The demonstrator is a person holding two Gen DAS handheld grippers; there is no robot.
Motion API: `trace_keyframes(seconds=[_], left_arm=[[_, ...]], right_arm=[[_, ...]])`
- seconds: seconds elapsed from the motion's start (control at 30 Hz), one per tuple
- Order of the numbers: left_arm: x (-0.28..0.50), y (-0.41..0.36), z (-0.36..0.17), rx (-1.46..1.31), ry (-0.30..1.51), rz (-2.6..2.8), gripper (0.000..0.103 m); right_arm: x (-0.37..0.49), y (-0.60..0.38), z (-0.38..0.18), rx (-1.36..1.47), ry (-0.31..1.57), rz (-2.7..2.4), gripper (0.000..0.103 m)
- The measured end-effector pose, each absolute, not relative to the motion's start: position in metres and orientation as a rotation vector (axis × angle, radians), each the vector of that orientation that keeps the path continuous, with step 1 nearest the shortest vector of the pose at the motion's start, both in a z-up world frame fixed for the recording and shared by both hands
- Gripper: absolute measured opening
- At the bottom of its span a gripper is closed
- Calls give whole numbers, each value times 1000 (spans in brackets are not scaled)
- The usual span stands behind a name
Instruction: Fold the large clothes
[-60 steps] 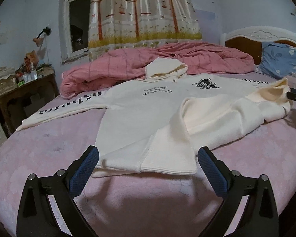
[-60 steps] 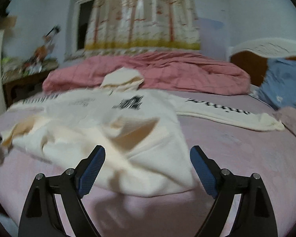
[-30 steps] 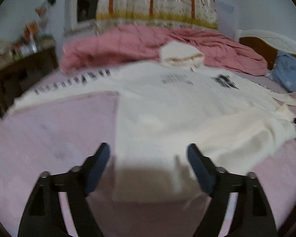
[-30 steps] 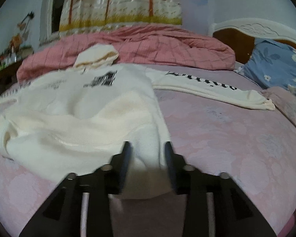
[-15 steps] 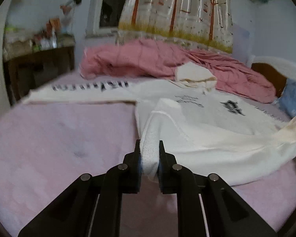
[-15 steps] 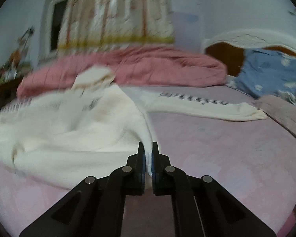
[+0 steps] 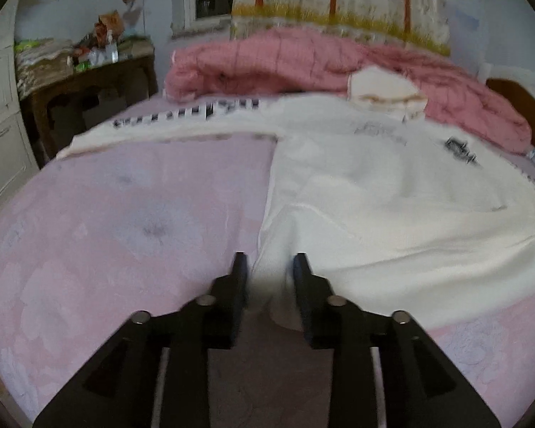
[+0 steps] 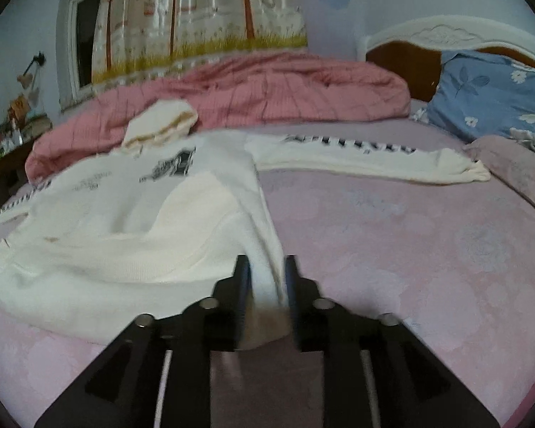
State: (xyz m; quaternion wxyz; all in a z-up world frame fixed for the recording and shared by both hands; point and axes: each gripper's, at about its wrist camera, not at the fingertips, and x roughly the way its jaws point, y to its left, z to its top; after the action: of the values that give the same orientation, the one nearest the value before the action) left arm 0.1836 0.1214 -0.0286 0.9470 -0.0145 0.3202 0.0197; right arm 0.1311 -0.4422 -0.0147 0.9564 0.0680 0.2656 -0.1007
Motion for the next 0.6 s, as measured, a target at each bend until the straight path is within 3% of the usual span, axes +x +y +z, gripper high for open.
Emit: trace_keyframes(seconds=[0.03, 0.07, 0.1, 0.23, 0.37, 0.6], left_arm=[[179, 122, -23, -34, 617, 29, 47], [174, 122, -17, -36, 582, 17, 55], [168, 121, -12, -29, 537, 5, 68], [162, 100, 5, 49, 456, -64, 82], [190, 85, 10, 109, 509, -89, 84], [247, 73, -13, 162, 660, -57, 84]], right_arm=[[128, -443, -12, 142, 523, -214, 40], [125, -444, -10, 148, 506, -221, 58], [122, -444, -7, 156, 486, -228, 70], [119, -440, 1, 154, 444, -184, 71], [152, -423, 7, 71, 540, -45, 79], [238, -433, -37, 80, 820, -42, 80]])
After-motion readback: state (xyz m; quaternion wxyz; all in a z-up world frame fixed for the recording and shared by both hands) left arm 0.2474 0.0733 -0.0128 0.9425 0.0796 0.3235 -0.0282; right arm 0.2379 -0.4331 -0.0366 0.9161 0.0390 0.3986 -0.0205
